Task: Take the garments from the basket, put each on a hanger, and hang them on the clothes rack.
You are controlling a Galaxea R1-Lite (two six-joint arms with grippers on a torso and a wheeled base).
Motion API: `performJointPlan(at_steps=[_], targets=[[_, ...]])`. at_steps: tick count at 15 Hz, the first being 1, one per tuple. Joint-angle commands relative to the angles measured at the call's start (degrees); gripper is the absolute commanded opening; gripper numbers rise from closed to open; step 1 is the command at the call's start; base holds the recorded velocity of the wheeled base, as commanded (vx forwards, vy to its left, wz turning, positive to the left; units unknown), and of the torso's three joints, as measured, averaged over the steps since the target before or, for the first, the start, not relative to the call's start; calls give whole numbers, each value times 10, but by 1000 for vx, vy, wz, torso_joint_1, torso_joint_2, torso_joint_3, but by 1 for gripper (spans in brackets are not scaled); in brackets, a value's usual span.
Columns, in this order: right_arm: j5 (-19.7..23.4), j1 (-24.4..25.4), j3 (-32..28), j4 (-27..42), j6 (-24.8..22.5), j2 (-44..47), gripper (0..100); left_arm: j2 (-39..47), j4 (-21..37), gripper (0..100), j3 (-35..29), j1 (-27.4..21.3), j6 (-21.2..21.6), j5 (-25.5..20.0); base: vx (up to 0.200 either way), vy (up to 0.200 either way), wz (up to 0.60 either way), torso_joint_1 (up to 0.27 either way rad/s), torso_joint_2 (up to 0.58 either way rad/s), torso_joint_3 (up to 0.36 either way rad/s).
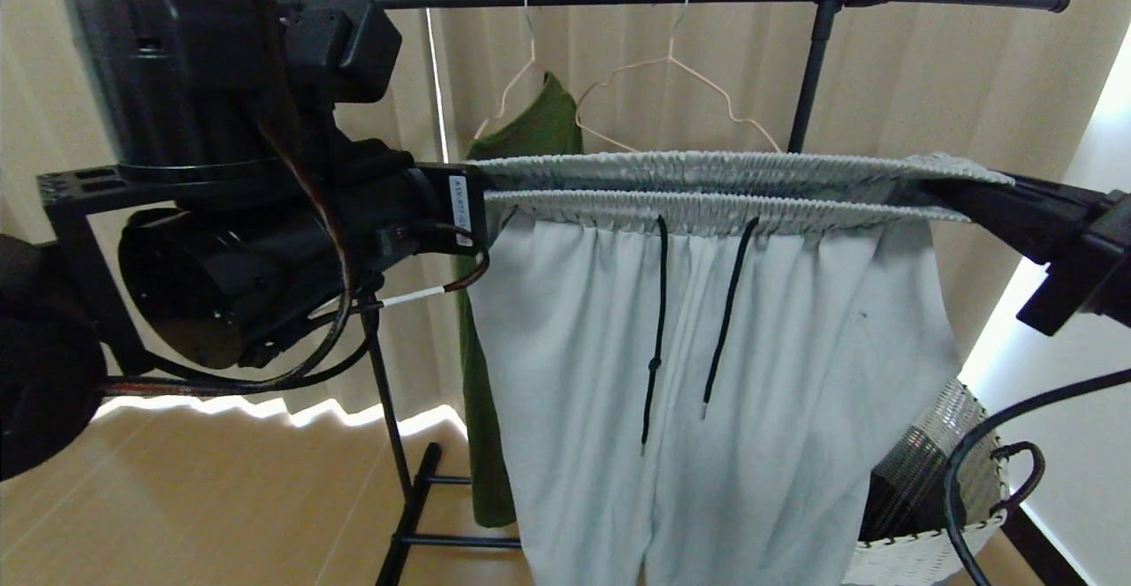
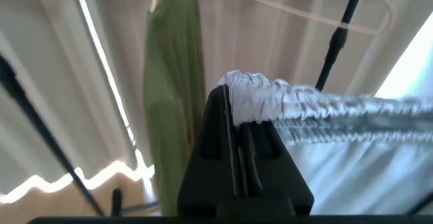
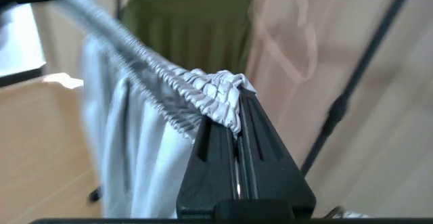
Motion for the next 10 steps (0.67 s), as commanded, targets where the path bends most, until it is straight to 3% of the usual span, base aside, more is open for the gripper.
performJointPlan(at_steps=[1,2,5,10], targets=[[1,-23,-15,-30,2,50,0,-32,8,0,12,2,0,-13,0,0,0,0,0,0],[1,-27,-20,-46,2,64,0,-42,14,0,16,2,1,-33,0,0,0,0,0,0],[4,-30,-66,-107,22,122,0,-109,36,0,53,2,21,-148,0,0,0,0,0,0],[10,-30,-149,-151,61,203,0,-194,35,0,99,2,40,-284,0,0,0,0,0,0]])
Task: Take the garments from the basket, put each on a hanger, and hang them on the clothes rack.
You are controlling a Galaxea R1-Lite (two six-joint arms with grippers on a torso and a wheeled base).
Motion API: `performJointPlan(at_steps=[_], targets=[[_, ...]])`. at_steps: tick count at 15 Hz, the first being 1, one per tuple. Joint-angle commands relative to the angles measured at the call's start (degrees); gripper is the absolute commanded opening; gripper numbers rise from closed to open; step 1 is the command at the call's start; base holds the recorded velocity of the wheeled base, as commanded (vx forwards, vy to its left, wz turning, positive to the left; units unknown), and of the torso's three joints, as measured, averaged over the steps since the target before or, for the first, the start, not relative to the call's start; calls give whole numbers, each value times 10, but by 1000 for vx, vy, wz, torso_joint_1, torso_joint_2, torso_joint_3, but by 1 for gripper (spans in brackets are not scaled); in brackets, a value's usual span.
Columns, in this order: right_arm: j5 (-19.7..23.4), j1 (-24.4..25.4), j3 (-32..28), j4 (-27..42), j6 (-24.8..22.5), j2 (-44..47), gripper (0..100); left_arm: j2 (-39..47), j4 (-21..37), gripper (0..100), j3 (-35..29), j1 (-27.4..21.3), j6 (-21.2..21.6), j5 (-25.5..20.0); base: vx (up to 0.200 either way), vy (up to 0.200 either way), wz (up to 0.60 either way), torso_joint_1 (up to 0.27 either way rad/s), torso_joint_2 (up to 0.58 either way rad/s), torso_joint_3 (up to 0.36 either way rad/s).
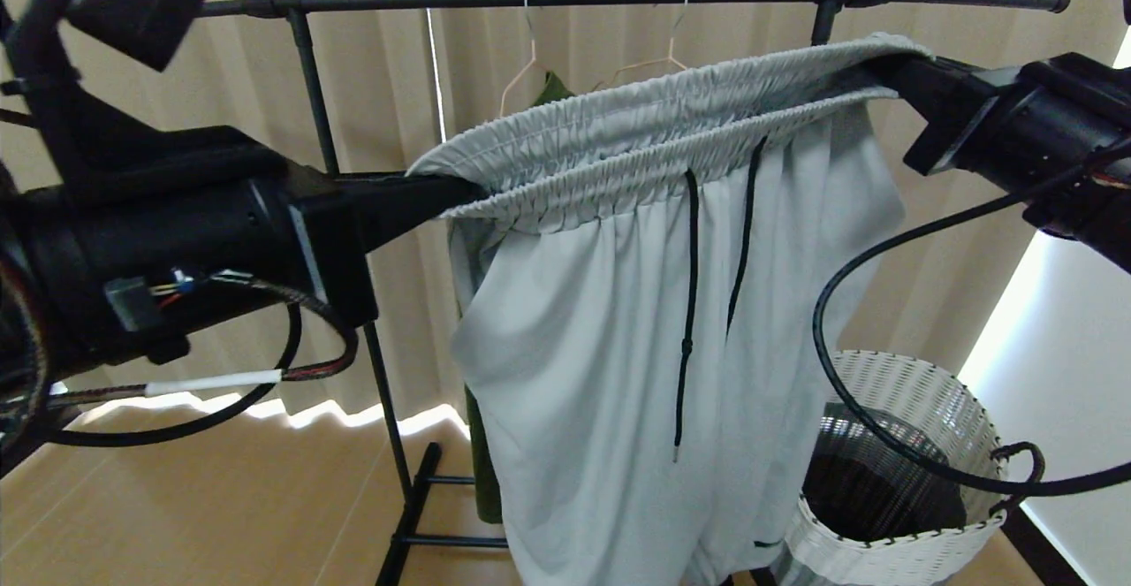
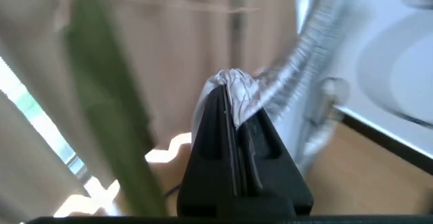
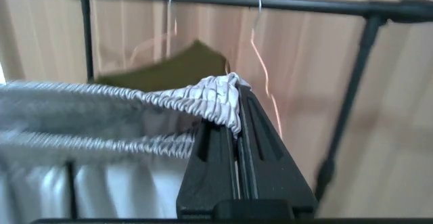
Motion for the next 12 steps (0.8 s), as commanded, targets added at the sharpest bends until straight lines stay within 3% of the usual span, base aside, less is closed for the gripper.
performJointPlan(at_steps=[1,6,12], targets=[[9,1,-28,-9,5,50,0,-53,-2,0,30,-2,2,-22,0,0,0,0,0,0],[12,10,-36,-13,5,63,0,-61,-7,0,60,-7,29,-26,0,0,0,0,0,0],[5,7,-28,-4,0,30,0,-46,-8,0,29,19,43,-21,0,0,0,0,0,0]])
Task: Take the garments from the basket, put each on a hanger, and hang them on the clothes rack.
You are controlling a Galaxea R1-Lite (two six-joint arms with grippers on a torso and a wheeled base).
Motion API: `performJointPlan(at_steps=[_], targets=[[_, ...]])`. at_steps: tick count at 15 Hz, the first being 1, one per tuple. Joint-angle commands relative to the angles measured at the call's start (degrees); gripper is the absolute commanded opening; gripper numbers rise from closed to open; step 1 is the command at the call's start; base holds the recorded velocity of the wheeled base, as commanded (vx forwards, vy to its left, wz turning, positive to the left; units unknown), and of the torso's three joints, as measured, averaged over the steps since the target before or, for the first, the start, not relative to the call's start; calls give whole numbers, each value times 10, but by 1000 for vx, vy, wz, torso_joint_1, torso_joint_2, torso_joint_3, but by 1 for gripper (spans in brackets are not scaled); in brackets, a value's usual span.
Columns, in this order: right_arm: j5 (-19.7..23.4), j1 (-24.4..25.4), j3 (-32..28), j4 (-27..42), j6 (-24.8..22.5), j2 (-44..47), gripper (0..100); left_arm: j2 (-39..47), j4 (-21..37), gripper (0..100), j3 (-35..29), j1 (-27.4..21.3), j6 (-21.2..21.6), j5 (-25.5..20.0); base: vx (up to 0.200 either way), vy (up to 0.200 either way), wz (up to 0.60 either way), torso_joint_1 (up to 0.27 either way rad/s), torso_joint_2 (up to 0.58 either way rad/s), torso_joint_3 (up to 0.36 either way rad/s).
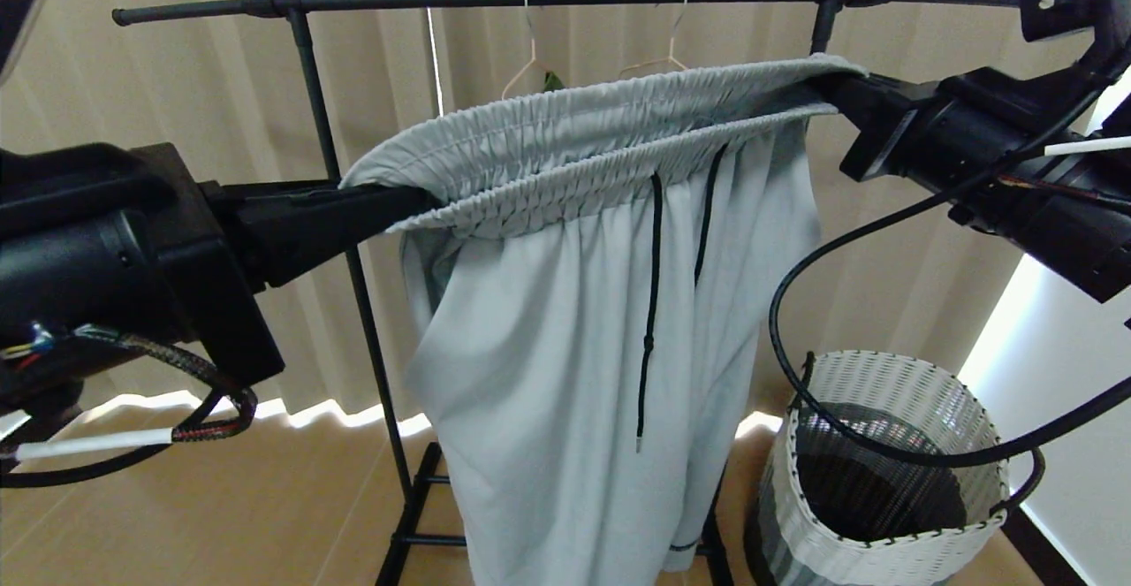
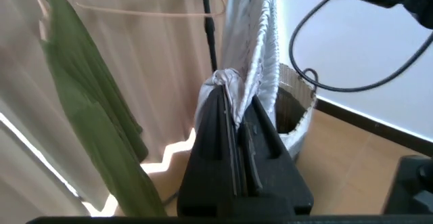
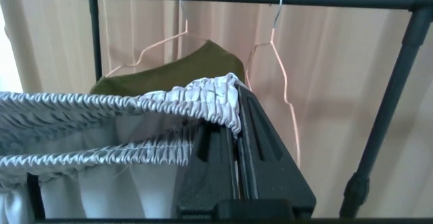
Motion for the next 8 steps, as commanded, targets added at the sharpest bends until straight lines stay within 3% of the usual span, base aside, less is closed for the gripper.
performJointPlan(at_steps=[1,5,6,8], targets=[[0,-2,0,11,-1,-32,0,18,-1,0,-26,26,9,6,0,0,0,0,0,0],[0,-2,0,94,-8,-105,0,61,-8,0,-81,43,13,30,0,0,0,0,0,0],[0,-1,1,149,-8,-143,0,88,-39,0,-105,44,12,53,0,0,0,0,0,0],[0,1,1,196,-8,-170,0,119,-64,0,-125,44,14,95,0,0,0,0,0,0]])
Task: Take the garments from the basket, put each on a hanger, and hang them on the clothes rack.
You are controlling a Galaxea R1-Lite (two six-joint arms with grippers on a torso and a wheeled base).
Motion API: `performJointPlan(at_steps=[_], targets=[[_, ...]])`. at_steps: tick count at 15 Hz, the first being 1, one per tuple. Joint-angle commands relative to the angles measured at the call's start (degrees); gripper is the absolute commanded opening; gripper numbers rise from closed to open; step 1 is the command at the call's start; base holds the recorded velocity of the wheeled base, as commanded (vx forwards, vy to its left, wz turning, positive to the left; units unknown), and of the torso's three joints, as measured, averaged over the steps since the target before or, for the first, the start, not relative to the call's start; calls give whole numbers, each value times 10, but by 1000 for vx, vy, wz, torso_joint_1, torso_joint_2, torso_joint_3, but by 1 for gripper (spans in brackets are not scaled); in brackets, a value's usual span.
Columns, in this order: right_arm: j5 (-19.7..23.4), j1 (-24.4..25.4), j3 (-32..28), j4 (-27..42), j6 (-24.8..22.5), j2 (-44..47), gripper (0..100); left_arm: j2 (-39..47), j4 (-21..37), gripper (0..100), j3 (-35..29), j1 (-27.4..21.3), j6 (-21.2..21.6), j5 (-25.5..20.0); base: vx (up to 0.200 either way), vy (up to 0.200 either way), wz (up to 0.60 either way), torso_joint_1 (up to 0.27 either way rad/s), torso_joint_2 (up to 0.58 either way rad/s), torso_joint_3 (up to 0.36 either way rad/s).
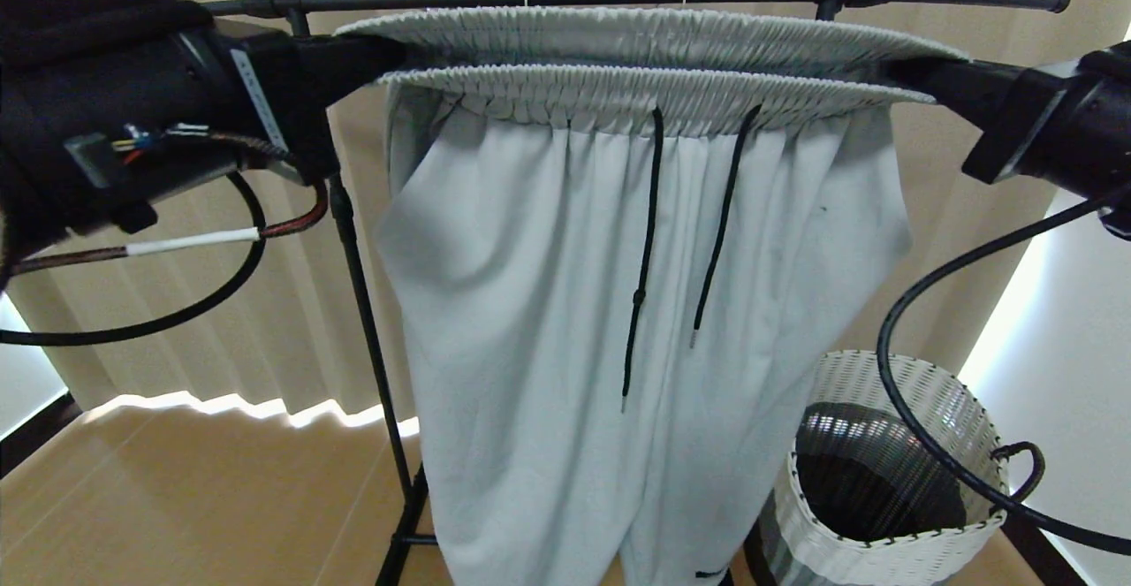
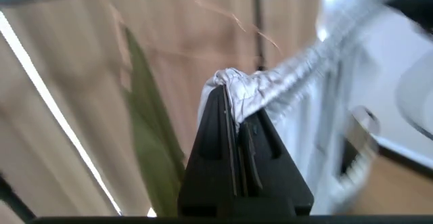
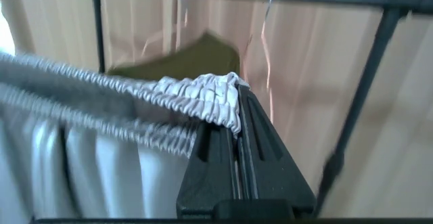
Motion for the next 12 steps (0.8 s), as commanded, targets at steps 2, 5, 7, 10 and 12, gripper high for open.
performJointPlan(at_steps=[2,5,7,10,12], targets=[[0,3,22,18,0,-66,0,72,-34,0,-22,0,1,56,0,0,0,0,0,0],[1,21,86,19,0,-96,0,104,-68,0,-19,-3,0,95,0,0,0,0,0,0],[0,20,87,19,0,-92,0,102,-68,0,-18,-9,0,96,0,0,0,0,0,0],[-9,12,88,18,-11,-79,0,88,-66,0,3,-19,1,96,0,0,0,0,0,0],[-44,-2,87,12,-32,-57,0,79,-66,0,15,-19,4,96,0,0,0,0,0,0]])
